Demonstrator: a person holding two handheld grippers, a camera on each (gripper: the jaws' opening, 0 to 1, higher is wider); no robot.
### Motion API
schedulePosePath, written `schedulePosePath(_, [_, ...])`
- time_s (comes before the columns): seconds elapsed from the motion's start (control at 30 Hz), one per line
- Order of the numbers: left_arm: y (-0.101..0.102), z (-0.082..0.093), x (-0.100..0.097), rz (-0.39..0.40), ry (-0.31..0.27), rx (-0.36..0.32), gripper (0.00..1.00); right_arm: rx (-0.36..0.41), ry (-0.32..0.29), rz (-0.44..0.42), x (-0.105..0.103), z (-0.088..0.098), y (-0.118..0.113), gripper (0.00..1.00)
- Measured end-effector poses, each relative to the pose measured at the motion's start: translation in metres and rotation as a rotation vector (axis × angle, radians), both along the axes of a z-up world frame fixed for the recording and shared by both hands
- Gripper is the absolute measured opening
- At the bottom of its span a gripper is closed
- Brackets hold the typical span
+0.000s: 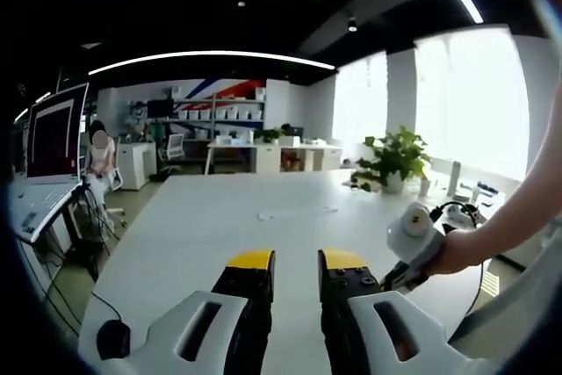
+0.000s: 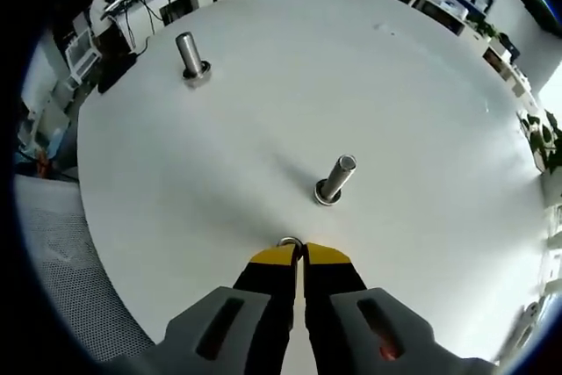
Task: Place the washer onto the threaded stud by aligning its center hole with the stud, sliding it down to the base, and recovering from edge contact or off-axis alignment until the washer reaches the visible bottom stop.
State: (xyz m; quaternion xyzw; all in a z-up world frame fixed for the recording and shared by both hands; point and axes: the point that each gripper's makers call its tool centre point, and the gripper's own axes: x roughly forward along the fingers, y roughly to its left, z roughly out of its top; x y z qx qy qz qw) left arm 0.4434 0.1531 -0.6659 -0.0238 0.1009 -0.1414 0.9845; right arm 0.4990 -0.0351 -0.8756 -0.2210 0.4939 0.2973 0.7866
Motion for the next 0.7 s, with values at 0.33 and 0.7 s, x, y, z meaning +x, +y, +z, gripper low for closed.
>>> schedulePosePath(0.33, [0.002, -0.003, 0.000, 0.007, 0.009, 0.016, 0.17, 0.063, -0.020, -0.032, 0.005, 0.014, -0.005, 0.03])
schedulePosePath(0.7, [0.003, -0.005, 0.000, 0.008, 0.016, 0.044, 0.17, 0.120, -0.049, -0.057, 0.013, 0.037, -0.012, 0.03])
